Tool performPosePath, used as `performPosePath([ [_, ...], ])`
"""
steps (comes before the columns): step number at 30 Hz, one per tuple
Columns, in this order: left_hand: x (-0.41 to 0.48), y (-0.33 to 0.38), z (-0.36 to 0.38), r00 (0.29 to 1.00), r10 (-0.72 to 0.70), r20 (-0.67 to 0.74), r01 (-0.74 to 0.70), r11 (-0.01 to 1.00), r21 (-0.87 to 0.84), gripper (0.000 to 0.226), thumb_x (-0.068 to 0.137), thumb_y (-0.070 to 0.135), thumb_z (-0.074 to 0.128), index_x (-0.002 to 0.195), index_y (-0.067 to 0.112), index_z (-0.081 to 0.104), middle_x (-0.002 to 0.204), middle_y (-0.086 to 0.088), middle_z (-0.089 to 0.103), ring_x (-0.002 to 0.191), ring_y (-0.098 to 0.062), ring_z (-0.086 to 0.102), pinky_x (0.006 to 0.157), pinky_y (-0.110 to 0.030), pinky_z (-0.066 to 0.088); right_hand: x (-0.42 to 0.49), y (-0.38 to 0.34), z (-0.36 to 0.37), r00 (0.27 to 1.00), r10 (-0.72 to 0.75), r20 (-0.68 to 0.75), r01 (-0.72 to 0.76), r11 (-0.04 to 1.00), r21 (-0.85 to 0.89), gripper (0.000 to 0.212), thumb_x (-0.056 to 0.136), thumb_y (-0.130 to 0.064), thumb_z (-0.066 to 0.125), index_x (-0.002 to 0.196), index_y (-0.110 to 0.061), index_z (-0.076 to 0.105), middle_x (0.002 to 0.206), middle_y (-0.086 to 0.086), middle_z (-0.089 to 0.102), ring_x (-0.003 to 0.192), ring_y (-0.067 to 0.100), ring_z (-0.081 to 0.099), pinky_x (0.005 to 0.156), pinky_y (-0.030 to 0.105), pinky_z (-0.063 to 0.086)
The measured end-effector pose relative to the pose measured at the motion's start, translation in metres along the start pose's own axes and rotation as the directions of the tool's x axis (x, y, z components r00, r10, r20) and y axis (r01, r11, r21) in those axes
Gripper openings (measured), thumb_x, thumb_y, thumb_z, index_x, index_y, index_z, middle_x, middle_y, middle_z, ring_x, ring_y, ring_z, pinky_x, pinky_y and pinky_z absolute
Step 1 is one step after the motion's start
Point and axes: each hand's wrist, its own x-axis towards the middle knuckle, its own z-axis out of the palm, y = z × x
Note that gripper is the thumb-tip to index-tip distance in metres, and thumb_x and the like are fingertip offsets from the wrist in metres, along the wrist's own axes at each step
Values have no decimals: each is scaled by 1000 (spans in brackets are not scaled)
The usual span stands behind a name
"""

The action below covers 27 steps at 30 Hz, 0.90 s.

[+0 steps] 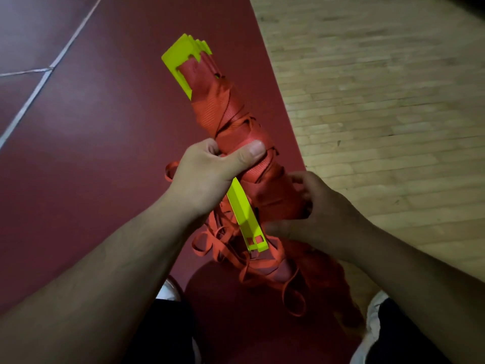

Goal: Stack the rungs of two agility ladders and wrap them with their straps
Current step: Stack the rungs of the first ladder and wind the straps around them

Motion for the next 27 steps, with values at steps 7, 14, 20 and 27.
performPosePath([
  [7, 3, -1, 14, 986, -29, -165, 31, 999, 10, 53, 80, 34, 81, 37, 20, 52, 36, 15, 41, 32, 2, 36, 37, -10, 29, -3, 12, 30, 948, -164, -273, 111, 974, -200, 100, 61, -44, 92, 139, -44, 29, 126, -12, 61, 107, 11, 62, 79, 31, 50],
  [14, 6, 2, -19, 978, 10, 210, -26, 997, 75, 33, 87, 33, 68, 86, 2, 56, 58, 7, 38, 48, -10, 27, 46, -25, 19, 3, 12, -2, 969, -91, -229, 60, 989, -138, 71, 61, -35, 84, 118, -53, 46, 88, -16, 70, 77, 3, 67, 67, 29, 53],
  [20, 5, 1, -26, 976, 69, 206, -103, 981, 163, 14, 81, 29, 63, 79, 16, 60, 52, 19, 55, 46, 5, 46, 49, -6, 35, -1, 8, -10, 986, 0, 164, -42, 966, 255, 54, 46, -30, 80, 98, -36, 69, 88, 15, 74, 77, 38, 71, 70, 52, 61],
  [27, 5, -13, -17, 998, -20, 54, 16, 997, 79, 29, 80, 38, 61, 74, 12, 49, 75, -14, 46, 49, -6, 33, 50, -26, 26, -9, 1, -6, 878, -81, 471, -219, 809, 546, 44, 66, -32, 78, 100, -7, 66, 84, 20, 68, 65, 32, 65, 61, 38, 56],
])
